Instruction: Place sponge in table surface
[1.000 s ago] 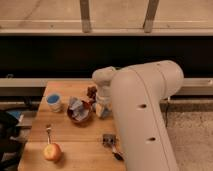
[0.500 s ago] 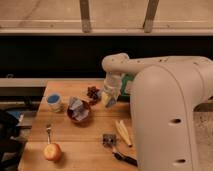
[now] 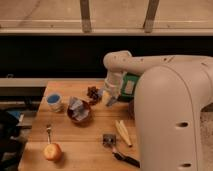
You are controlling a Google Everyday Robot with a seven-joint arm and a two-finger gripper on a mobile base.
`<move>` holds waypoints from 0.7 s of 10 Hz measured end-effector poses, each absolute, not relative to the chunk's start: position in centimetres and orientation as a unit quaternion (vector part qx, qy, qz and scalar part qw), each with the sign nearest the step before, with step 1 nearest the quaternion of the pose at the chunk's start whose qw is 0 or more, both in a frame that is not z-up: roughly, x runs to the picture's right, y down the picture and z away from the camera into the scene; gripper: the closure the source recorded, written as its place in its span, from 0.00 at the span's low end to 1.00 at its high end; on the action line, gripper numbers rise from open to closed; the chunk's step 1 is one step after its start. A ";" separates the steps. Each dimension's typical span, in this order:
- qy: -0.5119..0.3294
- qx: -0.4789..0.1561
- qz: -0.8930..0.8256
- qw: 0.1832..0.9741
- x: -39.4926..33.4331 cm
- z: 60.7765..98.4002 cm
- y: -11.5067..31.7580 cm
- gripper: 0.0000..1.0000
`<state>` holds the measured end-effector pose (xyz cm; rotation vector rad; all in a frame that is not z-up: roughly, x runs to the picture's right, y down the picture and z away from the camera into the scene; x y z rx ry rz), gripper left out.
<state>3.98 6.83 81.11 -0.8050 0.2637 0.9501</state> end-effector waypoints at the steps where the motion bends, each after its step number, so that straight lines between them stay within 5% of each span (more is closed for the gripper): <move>1: 0.123 -0.386 0.440 0.802 3.5 81.8 8.0 1.00; 4: 0.133 -0.415 0.422 0.795 1.8 83.3 10.8 1.00; 7: 0.154 -0.439 0.403 0.788 0.9 84.6 13.1 0.75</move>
